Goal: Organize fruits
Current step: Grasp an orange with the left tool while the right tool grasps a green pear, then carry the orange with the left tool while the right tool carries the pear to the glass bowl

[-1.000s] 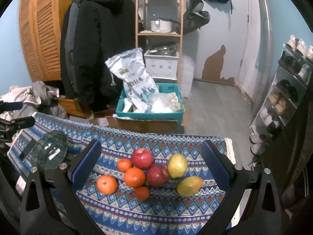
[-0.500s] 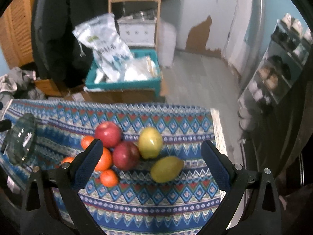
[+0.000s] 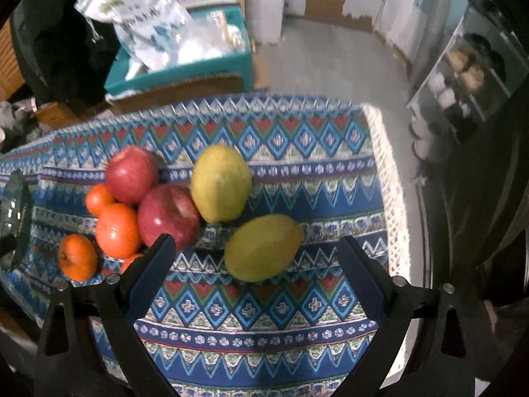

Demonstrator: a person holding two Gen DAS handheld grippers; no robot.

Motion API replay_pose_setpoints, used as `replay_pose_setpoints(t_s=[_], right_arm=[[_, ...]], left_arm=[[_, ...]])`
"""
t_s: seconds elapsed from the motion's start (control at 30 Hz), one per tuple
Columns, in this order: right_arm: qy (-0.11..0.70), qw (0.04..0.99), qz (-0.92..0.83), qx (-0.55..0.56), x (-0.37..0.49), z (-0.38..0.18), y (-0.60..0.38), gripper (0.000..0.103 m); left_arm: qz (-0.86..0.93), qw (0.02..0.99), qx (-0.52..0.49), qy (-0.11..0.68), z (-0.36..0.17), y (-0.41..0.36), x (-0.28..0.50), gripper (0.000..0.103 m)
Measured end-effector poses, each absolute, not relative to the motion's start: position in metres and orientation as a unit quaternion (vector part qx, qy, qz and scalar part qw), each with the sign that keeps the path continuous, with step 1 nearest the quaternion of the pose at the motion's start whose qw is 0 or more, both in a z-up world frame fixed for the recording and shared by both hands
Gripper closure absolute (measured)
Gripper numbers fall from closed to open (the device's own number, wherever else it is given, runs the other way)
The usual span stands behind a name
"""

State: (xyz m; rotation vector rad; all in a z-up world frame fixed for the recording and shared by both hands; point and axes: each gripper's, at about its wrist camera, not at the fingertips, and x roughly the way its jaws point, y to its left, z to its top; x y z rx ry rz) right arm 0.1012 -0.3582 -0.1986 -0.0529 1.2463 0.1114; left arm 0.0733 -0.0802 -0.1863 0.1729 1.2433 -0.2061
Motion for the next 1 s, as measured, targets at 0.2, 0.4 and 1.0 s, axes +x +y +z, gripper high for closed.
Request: replay_pose_setpoints(t_s=[0.2, 0.4, 1.0], right_arm=[[0.617, 0.785, 0.046, -0.023, 0.108, -0.232, -0.364, 0.009], [0.637, 0.77, 0.046, -0.009, 0.114, -0.257, -0.369, 0.009], [0.633, 0.772, 0.053, -0.011, 0.12, -0.283, -0.359, 0.031]], left_arm=[[-0.108, 0.79, 0.096, 0.596, -0.214, -0.099, 0.074, 0.001], [-0.109, 0.774, 0.096, 0.617, -0.238, -0.105, 0.08, 0.001], [-0.129, 0.736, 0.044, 0.663, -0.297, -0.109, 0.09, 0.018]])
